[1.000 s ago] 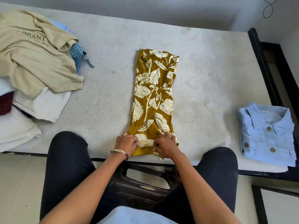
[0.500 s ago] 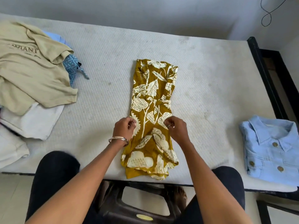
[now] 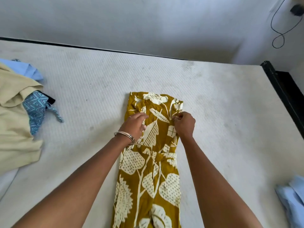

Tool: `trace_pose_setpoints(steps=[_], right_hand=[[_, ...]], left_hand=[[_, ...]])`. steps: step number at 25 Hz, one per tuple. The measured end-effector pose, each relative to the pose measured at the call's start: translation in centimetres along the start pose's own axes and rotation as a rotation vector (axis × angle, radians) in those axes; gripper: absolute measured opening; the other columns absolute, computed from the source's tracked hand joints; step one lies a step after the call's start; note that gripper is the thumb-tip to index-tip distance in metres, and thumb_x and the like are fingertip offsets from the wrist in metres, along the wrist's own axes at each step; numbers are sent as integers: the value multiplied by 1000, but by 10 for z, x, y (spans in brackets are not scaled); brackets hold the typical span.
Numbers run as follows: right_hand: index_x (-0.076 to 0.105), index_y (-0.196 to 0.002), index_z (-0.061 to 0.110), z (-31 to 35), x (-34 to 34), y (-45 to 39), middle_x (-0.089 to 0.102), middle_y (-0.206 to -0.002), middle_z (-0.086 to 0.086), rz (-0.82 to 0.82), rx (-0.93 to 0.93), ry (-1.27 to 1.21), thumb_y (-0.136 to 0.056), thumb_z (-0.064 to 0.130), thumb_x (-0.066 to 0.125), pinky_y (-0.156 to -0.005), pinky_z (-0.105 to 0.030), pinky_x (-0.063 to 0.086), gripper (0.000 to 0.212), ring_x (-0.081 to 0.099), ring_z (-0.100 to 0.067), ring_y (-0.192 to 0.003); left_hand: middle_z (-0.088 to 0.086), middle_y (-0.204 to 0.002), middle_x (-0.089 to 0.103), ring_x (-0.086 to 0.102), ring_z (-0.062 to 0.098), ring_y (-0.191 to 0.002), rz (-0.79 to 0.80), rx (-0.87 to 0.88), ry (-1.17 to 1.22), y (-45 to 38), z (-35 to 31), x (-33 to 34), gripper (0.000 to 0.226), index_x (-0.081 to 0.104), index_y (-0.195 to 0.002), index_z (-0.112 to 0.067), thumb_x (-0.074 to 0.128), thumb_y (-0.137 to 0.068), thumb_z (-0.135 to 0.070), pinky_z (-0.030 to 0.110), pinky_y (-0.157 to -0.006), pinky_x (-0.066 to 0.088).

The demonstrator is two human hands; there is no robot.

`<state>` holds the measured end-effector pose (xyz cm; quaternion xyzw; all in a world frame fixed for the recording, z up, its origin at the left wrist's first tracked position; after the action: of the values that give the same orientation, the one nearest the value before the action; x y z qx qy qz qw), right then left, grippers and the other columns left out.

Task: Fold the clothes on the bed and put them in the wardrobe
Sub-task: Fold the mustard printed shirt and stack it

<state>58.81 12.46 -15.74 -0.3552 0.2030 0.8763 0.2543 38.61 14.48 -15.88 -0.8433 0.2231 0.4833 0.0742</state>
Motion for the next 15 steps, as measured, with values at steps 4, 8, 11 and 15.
trace_pose_setpoints(steps=[4,8,11,15], right_hand=[[66,-107,9,6,21,-20,65,-101,-5,-78,-7,134,-88,23,68,-76,-33,51,24,63,-24,-94],[61,-119,8,16,34,-9,55,-116,-6,-178,-223,31,-92,10,60,-79,-26,40,27,54,-21,-102],[57,-130,8,20,43,-8,51,-124,-9,10,-336,-36,-94,20,62,-89,-25,37,38,51,-22,-114],[58,-129,7,6,23,-40,55,-124,-15,-155,-210,-124,-97,18,58,-90,-21,34,34,50,-29,-118]], left_hand=[[-10,-160,-11,-7,19,-149,209,25,-357,-24,21,24,62,-1,-153,-29,31,-102,-41,43,-120,7],[-13,-157,-20,-16,18,-147,191,21,-401,-18,26,36,62,-13,-151,-34,25,-102,-43,45,-120,-1],[-10,-160,11,11,18,-148,154,52,-203,-25,25,23,61,16,-152,-31,42,-99,-42,42,-118,15],[9,-124,59,56,32,-111,-494,-239,308,-47,36,-13,33,63,-120,-17,66,-87,-14,35,-88,46]])
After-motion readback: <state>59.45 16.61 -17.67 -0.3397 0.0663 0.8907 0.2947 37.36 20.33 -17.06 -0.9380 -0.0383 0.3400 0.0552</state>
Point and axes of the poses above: each hand's wrist, its own y-axis away from the middle knuckle, its own x-axis out of the palm, z = x × y, the point moved 1 cm from there along -y, towards the middle knuckle
